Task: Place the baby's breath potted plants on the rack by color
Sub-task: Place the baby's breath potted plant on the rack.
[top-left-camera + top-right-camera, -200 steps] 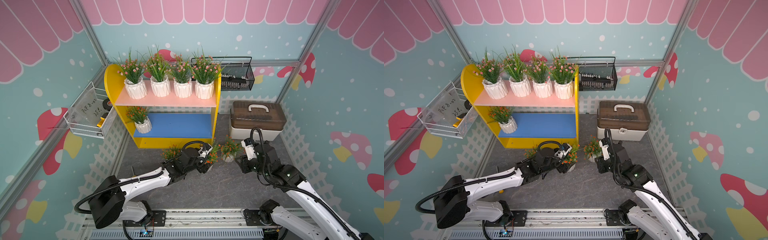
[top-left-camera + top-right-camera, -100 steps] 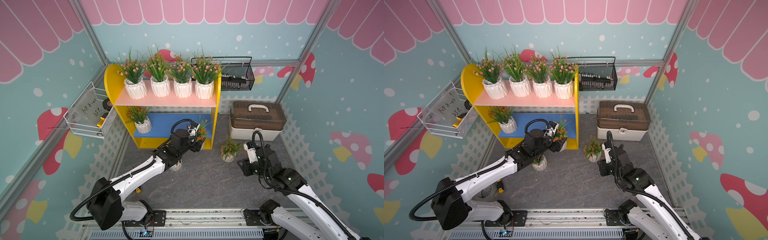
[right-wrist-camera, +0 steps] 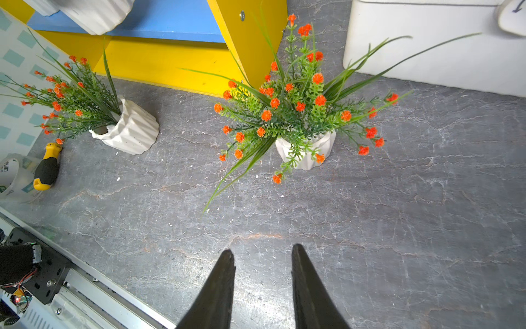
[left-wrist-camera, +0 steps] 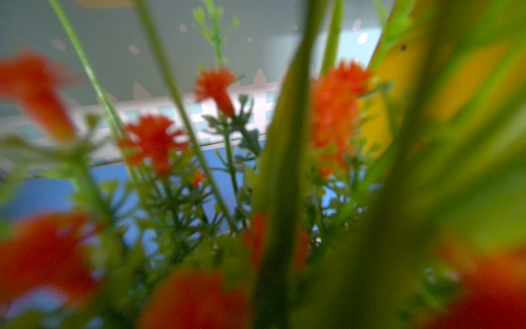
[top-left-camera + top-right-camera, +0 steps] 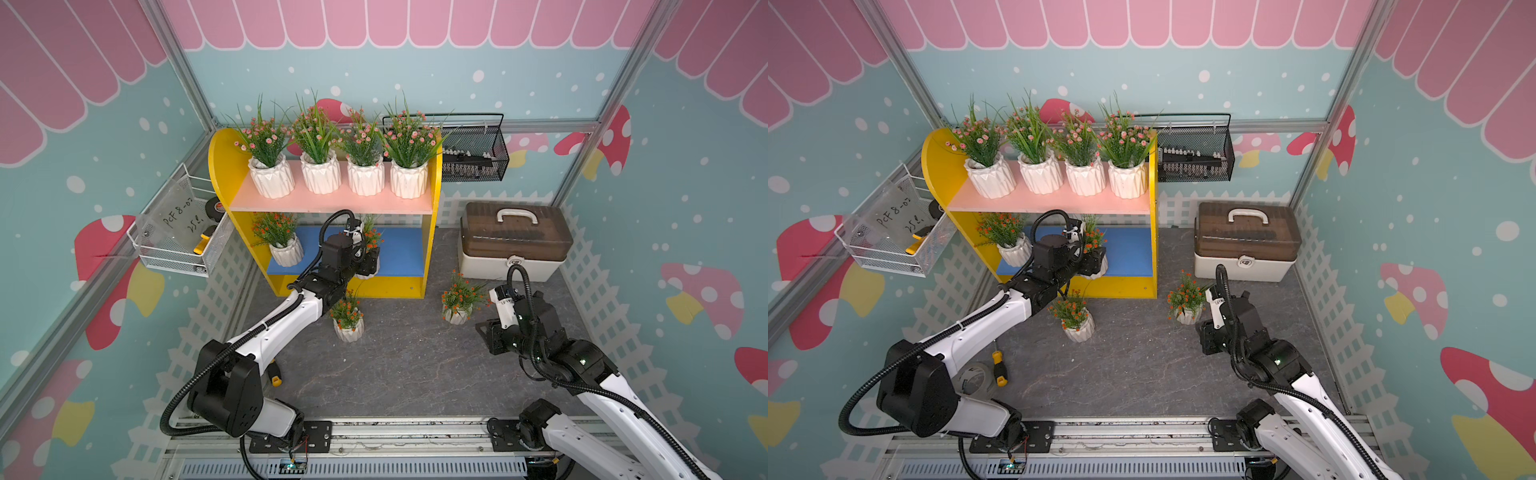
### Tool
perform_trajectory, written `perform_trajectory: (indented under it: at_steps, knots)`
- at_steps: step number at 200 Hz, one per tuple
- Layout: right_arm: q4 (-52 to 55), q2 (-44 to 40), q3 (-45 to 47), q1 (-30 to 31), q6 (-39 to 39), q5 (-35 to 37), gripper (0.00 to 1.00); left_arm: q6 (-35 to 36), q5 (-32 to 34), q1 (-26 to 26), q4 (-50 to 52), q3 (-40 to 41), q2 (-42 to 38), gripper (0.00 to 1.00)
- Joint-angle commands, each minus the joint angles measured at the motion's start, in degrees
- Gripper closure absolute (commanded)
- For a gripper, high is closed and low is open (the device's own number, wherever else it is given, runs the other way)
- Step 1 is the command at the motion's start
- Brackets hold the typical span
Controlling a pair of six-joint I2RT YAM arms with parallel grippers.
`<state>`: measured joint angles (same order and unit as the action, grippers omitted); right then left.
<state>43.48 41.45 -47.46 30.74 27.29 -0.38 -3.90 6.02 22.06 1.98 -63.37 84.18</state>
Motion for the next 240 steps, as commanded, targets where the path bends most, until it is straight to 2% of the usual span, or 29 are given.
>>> perform_trajectory:
  at_steps: [1, 89, 132, 240]
  knots:
    - [1.09, -0.51, 0.39, -0.39, 0.31, 0.43, 0.67, -1.98, 1.78, -2.86, -3.71, -4.17, 0.69, 0.34]
    - [0.99, -1.28, 1.12, -0.34, 1.18, 0.28, 0.67, -1.55, 11.89, -6.3, -1.76, -8.68, 5.66, 0.32]
    - [0.98, -1.9, 1.61, -0.34, 1.54, -0.05, 0.67, -2.14, 11.91, -8.29, -0.14, -11.05, 7.64, 0.32]
    - [0.47, -1.55, 2.02, -0.34, 1.63, -0.23, 0.67, -5.68, 10.95, -13.6, -0.74, -9.93, 9.64, 0.32]
